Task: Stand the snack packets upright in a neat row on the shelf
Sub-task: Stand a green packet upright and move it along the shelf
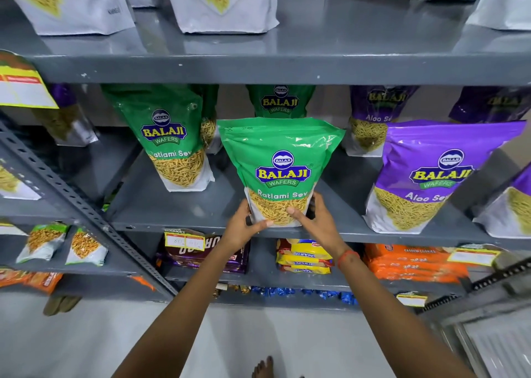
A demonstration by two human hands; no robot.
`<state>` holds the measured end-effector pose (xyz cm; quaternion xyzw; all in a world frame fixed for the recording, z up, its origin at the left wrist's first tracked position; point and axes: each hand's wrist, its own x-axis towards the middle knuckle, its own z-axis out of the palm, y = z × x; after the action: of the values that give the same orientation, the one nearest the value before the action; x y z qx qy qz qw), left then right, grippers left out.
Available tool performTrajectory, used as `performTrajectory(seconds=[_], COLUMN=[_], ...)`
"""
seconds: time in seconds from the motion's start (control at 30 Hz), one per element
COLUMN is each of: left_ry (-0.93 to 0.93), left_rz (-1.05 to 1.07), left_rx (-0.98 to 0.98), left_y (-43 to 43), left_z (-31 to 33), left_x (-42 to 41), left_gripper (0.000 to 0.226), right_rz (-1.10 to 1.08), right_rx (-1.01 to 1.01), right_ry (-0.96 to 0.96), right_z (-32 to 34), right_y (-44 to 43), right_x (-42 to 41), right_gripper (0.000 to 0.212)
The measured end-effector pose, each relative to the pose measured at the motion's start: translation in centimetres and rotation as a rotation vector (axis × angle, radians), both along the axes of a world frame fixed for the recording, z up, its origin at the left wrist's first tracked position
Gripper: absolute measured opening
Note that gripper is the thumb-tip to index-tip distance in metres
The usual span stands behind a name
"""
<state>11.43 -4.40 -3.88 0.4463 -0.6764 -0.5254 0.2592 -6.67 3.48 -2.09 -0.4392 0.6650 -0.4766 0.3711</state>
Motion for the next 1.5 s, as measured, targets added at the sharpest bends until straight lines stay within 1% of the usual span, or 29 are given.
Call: performTrajectory(seconds=[0.2,0.37,0.47,0.5,0.57,0.63,0.7,0.73,0.8,0.83,0.9,0.97,1.03,1.1,1.13,1.2,1.27,1.3,1.33,1.37,1.43,1.5], left_ry=[0.000,-0.015,-0.034,-0.033,0.003,0.028,0.050,0.065,0.110,0.132,0.156,0.143,0.085,0.021,-0.002,-0.006,0.064,0.104,0.126,0.126,0.105,0.102], left_rz=[-0.001,-0.017,-0.030,-0.038,-0.027,0.044,0.110,0.132,0.167,0.185,0.233,0.310,0.401,0.464,0.474,0.433,0.304,0.223,0.160,0.131,0.133,0.135], left_rx=[0.019,0.041,0.040,0.032,-0.007,-0.095,-0.282,-0.399,-0.601,-0.666,-0.728,-0.750,-0.729,-0.632,-0.568,-0.430,-0.247,-0.150,-0.074,-0.024,0.022,0.036], left_y=[0.1,0.2,0.1,0.1,0.4,0.7,1.1,1.1,0.6,0.3,-1.0,-2.8,-4.8,-7.1,-8.4,-10.6,-12.5,-13.5,-14.3,-15.1,-16.3,-16.4], left_z=[0.2,0.6,0.6,0.7,1.0,2.0,3.5,4.4,6.1,6.8,7.5,7.5,6.7,5.7,5.0,3.7,2.7,2.3,2.0,1.8,1.5,1.3], left_x=[0.1,0.1,0.3,0.5,0.9,1.7,3.0,3.7,5.4,6.0,7.9,10.0,11.9,14.0,15.0,16.4,17.4,17.7,17.9,18.2,18.5,19.0], left_gripper=[0.073,0.076,0.078,0.081,0.096,0.107,0.101,0.096,0.084,0.079,0.073,0.072,0.074,0.082,0.087,0.091,0.091,0.086,0.077,0.065,0.048,0.041], right_rz=[0.018,0.010,0.013,-0.011,-0.177,-0.407,-0.565,-0.592,-0.561,-0.525,-0.444,-0.388,-0.372,-0.333,-0.297,-0.228,-0.177,-0.146,-0.100,-0.047,0.019,0.011], right_rx=[0.005,0.000,-0.022,-0.052,-0.182,-0.382,-0.592,-0.690,-0.833,-0.875,-0.932,-0.950,-0.934,-0.867,-0.799,-0.587,-0.324,-0.211,-0.137,-0.107,-0.106,-0.113], right_ry=[0.011,0.010,-0.020,-0.044,-0.021,0.150,0.369,0.441,0.533,0.566,0.608,0.614,0.616,0.629,0.623,0.527,0.331,0.256,0.223,0.217,0.213,0.209], right_z=[0.4,0.1,0.4,0.5,1.3,3.1,5.3,6.3,8.2,9.0,9.7,9.6,8.5,6.9,6.0,4.0,2.1,1.4,1.0,0.7,0.3,0.1], right_y=[0.1,0.1,0.4,0.6,1.0,0.9,0.4,0.0,-1.2,-1.9,-3.9,-6.0,-8.0,-10.2,-11.3,-13.3,-15.1,-16.0,-16.6,-17.1,-17.6,-17.3], right_x=[0.0,0.2,0.5,0.8,1.9,3.4,5.1,6.3,9.3,10.7,14.1,17.1,19.1,20.8,21.5,22.1,21.7,21.4,20.9,20.6,20.3,20.5], right_gripper=[0.081,0.069,0.073,0.079,0.085,0.075,0.061,0.057,0.054,0.053,0.050,0.046,0.047,0.050,0.052,0.060,0.074,0.078,0.079,0.076,0.066,0.057])
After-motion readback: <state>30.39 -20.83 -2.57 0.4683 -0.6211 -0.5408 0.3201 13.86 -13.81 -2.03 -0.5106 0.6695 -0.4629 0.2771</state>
